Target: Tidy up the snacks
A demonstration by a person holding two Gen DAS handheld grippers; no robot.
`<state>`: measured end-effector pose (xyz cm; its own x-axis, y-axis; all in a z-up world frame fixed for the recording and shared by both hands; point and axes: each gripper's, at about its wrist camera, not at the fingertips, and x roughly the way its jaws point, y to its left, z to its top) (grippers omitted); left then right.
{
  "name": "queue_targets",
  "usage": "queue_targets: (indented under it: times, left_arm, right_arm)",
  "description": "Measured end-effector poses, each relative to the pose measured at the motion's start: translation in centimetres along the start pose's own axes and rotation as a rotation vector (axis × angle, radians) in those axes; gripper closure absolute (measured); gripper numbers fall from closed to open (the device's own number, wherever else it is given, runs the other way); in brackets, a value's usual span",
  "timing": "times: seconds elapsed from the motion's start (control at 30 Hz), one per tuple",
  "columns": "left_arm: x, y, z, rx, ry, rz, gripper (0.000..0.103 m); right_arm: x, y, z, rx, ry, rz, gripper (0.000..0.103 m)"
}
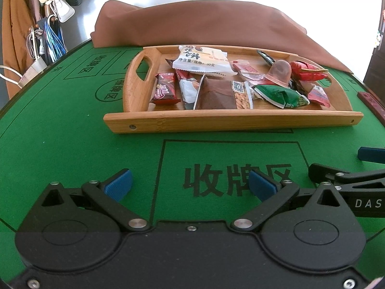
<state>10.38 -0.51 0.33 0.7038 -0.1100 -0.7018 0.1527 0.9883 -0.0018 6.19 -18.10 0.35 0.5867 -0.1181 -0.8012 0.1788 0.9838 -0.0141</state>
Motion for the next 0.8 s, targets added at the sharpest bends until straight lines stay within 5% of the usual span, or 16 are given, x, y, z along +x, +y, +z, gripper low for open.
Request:
queue_targets:
  times: [0.8]
  left_arm:
    - [-0.03,0.0,0.01,0.0,0.0,0.0,0.0]
  right_arm:
    - [-0.04,0.04,-0.03,0.001,0.002,-0.007,0.0]
